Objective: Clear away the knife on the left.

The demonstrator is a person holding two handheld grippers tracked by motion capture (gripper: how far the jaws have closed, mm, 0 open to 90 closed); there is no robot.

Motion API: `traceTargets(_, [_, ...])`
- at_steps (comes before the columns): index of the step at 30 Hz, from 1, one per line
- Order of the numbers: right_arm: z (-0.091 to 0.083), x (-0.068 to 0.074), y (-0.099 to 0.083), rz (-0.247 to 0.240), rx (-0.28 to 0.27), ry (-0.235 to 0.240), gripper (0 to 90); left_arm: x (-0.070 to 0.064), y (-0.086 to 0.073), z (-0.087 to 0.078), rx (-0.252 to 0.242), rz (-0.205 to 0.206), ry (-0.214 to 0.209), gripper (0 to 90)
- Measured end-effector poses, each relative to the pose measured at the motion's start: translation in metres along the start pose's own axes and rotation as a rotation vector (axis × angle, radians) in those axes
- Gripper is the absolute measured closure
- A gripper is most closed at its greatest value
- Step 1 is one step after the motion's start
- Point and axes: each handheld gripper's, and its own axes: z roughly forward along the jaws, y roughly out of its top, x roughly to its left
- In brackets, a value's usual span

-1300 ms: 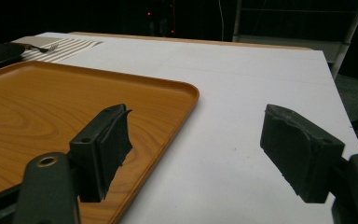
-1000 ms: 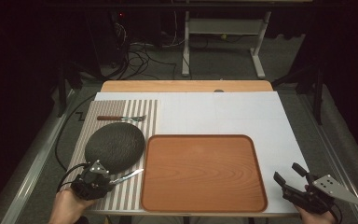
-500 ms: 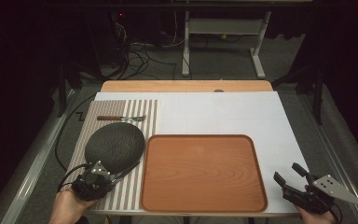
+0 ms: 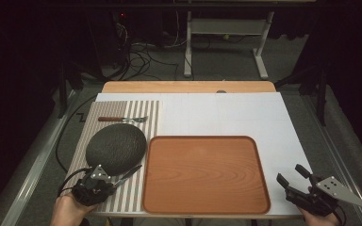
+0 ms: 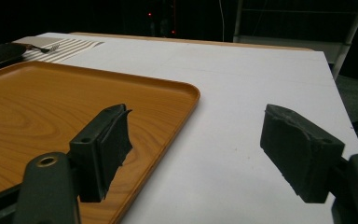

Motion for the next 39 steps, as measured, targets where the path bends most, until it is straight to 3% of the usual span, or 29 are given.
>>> traceTargets(7, [0.000,0.000,0.000,0.000,0.000,-0.001,24.5,-0.002,-0.004,-0.001,-0.018,0.012,-0.001,72.9])
traceTargets(25, [0.000,0.000,0.000,0.001,0.001,-0.001,24.6,-0.006,-0.012,-0.010,-0.042,-0.013,-0.007,72.9])
traceTargets(30, [0.000,0.000,0.000,0.000,0.000,0.000,24.6,-0.007,-0.014,-0.012,-0.037,-0.004,-0.002,72.9])
traceTargets(39, [0.001,0.000,0.000,0.000,0.001,0.001,24.6,-0.011,-0.015,-0.017,-0.063,-0.002,-0.022,72.9])
